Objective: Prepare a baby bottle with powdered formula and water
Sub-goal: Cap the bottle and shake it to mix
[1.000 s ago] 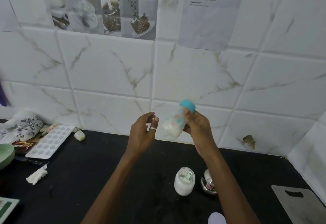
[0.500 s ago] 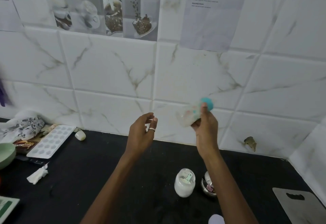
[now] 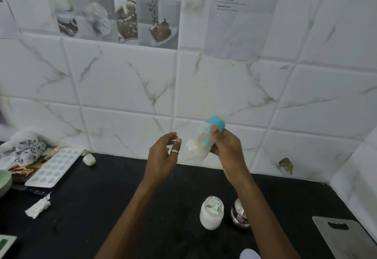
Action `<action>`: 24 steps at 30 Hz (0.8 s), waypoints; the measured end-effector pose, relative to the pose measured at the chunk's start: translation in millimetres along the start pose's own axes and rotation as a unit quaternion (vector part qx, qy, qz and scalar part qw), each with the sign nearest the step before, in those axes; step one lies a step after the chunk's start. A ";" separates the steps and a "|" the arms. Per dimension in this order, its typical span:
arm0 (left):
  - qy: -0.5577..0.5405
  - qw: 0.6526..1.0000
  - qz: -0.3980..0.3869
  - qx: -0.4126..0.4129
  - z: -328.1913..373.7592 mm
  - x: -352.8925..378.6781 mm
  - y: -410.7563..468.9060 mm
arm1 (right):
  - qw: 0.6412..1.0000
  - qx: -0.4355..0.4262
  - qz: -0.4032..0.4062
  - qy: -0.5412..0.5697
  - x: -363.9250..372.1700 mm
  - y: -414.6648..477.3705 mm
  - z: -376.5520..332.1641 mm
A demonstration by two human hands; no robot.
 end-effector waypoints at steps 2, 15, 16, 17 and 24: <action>-0.003 1.000 -0.001 -0.002 0.1 -0.6 -0.8 | 0.983 -0.003 0.077 0.165 -8.7 6.6 -5.3; 0.002 1.000 0.000 -0.003 -0.3 -5.8 -2.1 | 0.967 -0.012 0.105 0.231 -12.0 9.9 -9.9; 0.003 1.000 0.002 0.000 -0.7 -6.1 -2.1 | 0.982 -0.006 0.087 0.170 -8.5 7.4 -7.7; 0.004 1.000 0.002 0.003 -0.5 -5.6 -1.6 | 0.995 0.001 0.047 0.087 -4.5 2.5 -5.0; 0.004 1.000 -0.001 0.001 3.6 -5.3 -1.6 | 0.961 0.003 0.111 0.252 -9.0 7.9 -11.2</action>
Point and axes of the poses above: each hand's wrist, its own y-axis towards the middle knuckle, its own x-axis out of the palm, z = x × y, the point moved 1 cm from there along y, towards the middle knuckle, and after that the axes turned 3 degrees about -z, right-handed, at the moved point
